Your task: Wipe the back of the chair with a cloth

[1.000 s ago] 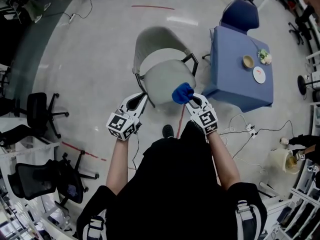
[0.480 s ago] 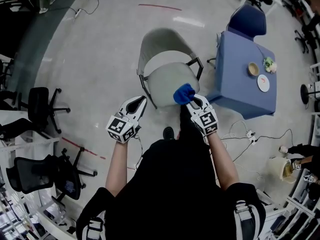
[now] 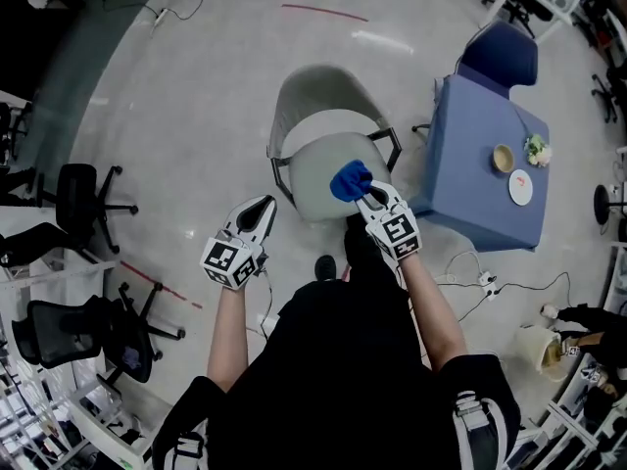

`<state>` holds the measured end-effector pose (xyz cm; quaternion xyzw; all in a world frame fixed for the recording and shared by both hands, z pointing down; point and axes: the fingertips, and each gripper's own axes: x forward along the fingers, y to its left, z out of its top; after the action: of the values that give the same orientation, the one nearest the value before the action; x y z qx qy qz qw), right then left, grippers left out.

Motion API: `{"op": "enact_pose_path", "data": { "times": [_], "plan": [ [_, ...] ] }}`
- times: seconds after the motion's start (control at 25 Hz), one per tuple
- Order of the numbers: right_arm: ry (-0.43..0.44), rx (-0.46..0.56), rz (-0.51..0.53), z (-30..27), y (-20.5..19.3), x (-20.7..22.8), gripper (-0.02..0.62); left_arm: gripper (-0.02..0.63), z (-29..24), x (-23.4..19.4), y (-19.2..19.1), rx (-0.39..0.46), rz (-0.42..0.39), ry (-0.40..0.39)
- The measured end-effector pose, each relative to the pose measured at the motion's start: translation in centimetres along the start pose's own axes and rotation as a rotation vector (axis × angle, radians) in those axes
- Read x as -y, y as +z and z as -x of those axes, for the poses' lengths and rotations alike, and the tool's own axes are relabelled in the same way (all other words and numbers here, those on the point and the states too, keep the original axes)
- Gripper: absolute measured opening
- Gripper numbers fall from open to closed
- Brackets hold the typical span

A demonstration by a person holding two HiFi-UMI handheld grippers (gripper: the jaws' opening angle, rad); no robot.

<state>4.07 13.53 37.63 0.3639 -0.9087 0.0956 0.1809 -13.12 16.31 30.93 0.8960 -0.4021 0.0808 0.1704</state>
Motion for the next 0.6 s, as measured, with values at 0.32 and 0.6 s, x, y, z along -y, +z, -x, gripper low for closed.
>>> {"op": "enact_pose_path", "data": {
  "times": [0.32,0.6],
  "plan": [
    [0.101,0.006,0.029,-3.3,1.5,6.2,0.077,0.041,-4.9,-0.6,2.2,0.004,0.015,0.099],
    [0.220,0.003,0.048,-7.6,2.7,9.8,0.075,0.040,-7.8,-2.1,3.5,0.016,0.048,0.219]
  ]
}}
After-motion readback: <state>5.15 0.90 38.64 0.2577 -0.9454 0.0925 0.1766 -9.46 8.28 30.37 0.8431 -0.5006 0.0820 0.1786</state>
